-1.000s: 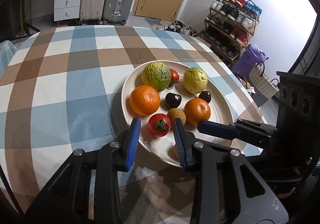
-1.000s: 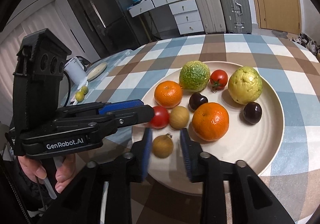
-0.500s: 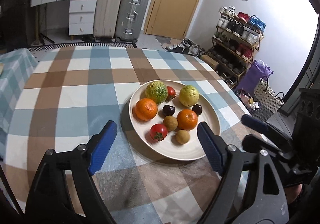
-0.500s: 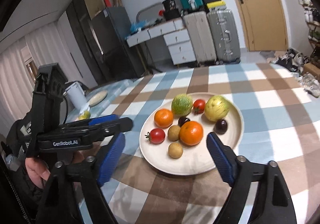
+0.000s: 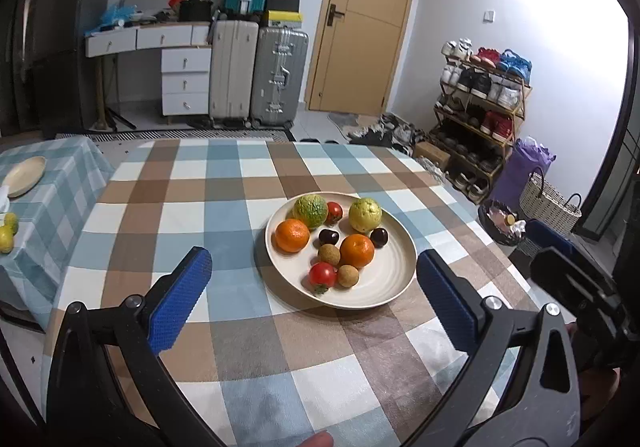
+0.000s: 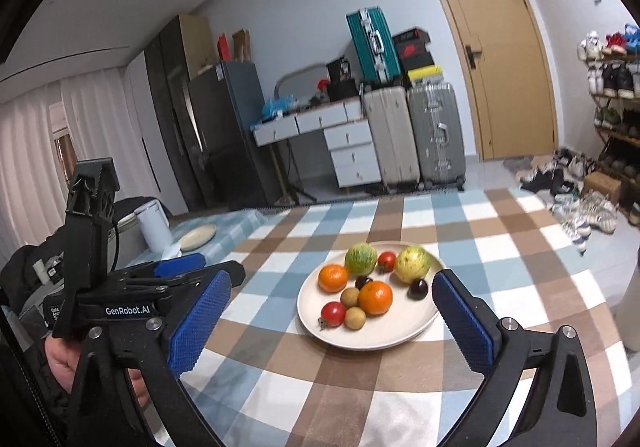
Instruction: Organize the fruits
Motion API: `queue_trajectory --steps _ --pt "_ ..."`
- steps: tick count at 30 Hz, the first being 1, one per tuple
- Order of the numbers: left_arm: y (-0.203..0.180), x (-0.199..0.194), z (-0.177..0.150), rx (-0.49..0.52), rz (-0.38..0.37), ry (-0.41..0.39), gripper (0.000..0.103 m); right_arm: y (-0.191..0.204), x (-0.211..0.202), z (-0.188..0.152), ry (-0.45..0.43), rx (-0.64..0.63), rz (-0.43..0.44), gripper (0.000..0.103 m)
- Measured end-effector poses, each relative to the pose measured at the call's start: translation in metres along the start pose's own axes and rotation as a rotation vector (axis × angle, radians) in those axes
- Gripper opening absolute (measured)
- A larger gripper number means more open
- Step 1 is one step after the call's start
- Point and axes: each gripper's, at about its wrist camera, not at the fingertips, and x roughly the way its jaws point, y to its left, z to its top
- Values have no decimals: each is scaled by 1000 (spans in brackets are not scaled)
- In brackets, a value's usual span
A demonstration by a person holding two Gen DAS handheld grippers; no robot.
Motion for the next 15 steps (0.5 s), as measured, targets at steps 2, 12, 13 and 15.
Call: queue_trajectory --steps 2,12,13,15 --pt "-4 -10 -3 1 21 -17 102 4 -10 1 -27 -13 -16 103" --pt "-22 -63 -18 79 158 -201 102 18 -45 0 -134 -69 -73 103" --pt "-24 -67 -21 90 166 -220 102 19 -48 -1 -144 -71 -79 103" --pt "-28 -79 -25 109 183 -252 102 20 -53 -2 -168 -78 -84 103"
